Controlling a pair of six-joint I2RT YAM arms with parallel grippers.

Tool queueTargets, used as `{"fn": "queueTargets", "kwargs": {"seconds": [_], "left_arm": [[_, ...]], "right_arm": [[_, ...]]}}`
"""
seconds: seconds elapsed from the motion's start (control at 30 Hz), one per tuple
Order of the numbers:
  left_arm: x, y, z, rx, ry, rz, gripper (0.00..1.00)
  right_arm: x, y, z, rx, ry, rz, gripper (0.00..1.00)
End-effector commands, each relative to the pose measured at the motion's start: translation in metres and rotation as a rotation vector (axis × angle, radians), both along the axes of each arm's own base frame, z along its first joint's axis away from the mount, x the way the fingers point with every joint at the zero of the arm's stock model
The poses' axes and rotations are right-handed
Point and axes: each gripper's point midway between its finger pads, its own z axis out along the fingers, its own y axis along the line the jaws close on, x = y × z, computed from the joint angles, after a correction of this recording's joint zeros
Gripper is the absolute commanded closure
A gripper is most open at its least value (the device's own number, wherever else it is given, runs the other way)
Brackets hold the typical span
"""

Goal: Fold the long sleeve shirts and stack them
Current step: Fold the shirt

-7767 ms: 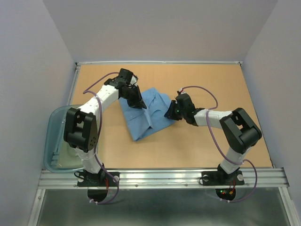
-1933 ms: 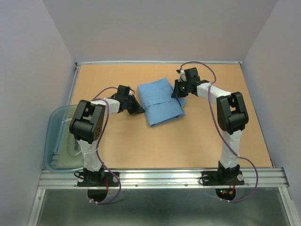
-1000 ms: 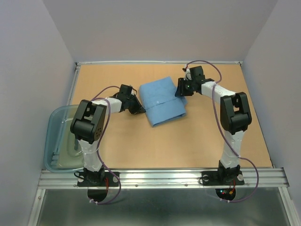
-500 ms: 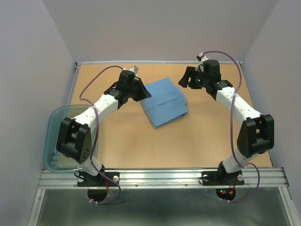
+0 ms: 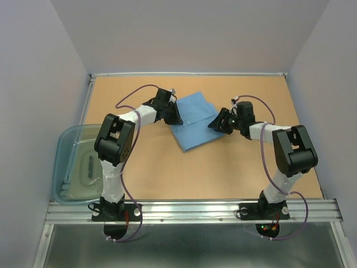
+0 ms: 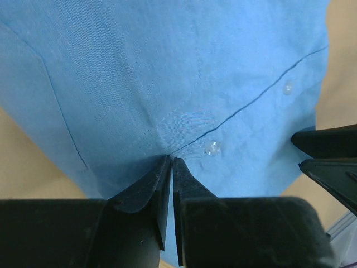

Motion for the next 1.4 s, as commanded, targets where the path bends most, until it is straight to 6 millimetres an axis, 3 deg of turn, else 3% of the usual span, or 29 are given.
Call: {"fn": "queueTargets", "kwargs": {"seconds": [0.0,0.1,0.2,0.37,0.4,0.5,0.6,0.63,0.7,0.73,0.83,0.93,1.07,1.2,1.23,1.27,1.3,1.33,1.37], "left_arm": [[0.025,-0.014,0.02,-0.033,-0.103,-0.05,0.81],[0.021,-0.017,0.006,-0.048,-0.065,-0.062,0.82],[0.017,-0.018,0.018,-0.072,-0.083,-0.07,0.82],[0.028,-0.009,0.062,-0.052,-0.196,-0.047,0.82],[0.036,-0.004,0.075,-0.045,-0.232,-0.033,0.82],[0.055,0.015,0.081,-0.021,-0.253,0.01,0.82],[0.064,0.027,0.059,-0.021,-0.198,0.032,0.82],[0.069,0.034,0.047,-0.014,-0.175,0.047,0.82],[0.072,0.038,0.029,-0.002,-0.142,0.054,0.82],[0.073,0.04,0.024,0.0,-0.129,0.057,0.82],[0.069,0.041,0.005,-0.008,-0.079,0.06,0.82],[0.058,0.043,-0.009,-0.012,-0.032,0.078,0.82],[0.039,0.052,-0.028,-0.017,0.03,0.118,0.82],[0.011,0.056,-0.045,-0.039,0.111,0.151,0.83],[-0.008,0.06,-0.053,-0.04,0.153,0.159,0.83],[-0.013,0.058,-0.05,-0.075,0.154,0.173,0.83],[-0.022,0.059,-0.051,-0.086,0.164,0.179,0.83],[-0.047,0.061,-0.056,-0.096,0.198,0.172,0.83],[-0.055,0.058,-0.055,-0.115,0.189,0.168,0.83]], "right_arm": [[0.016,-0.024,-0.006,0.083,-0.053,-0.077,0.45],[0.019,-0.043,-0.022,0.069,-0.03,-0.103,0.46],[0.028,-0.058,-0.019,0.078,-0.047,-0.114,0.46],[0.036,-0.052,0.037,0.088,-0.145,-0.066,0.5],[0.034,-0.047,0.05,0.097,-0.166,-0.055,0.5],[0.022,-0.028,0.08,0.135,-0.2,-0.021,0.5],[0.0,0.013,0.085,0.17,-0.177,0.057,0.51],[-0.013,0.036,0.085,0.175,-0.17,0.088,0.51],[-0.032,0.069,0.077,0.191,-0.146,0.145,0.51],[-0.034,0.08,0.079,0.219,-0.161,0.163,0.51],[-0.047,0.103,0.056,0.275,-0.078,0.199,0.51],[-0.048,0.102,0.022,0.251,-0.025,0.188,0.52],[-0.053,0.1,-0.007,0.221,0.031,0.194,0.53],[-0.056,0.076,-0.038,0.165,0.114,0.135,0.54],[-0.05,0.059,-0.044,0.149,0.131,0.091,0.54],[-0.05,0.047,-0.052,0.107,0.152,0.069,0.54],[-0.047,0.036,-0.053,0.082,0.151,0.051,0.54],[-0.039,0.015,-0.054,0.031,0.139,0.013,0.54],[-0.033,0.004,-0.051,0.011,0.128,-0.008,0.55]]}}
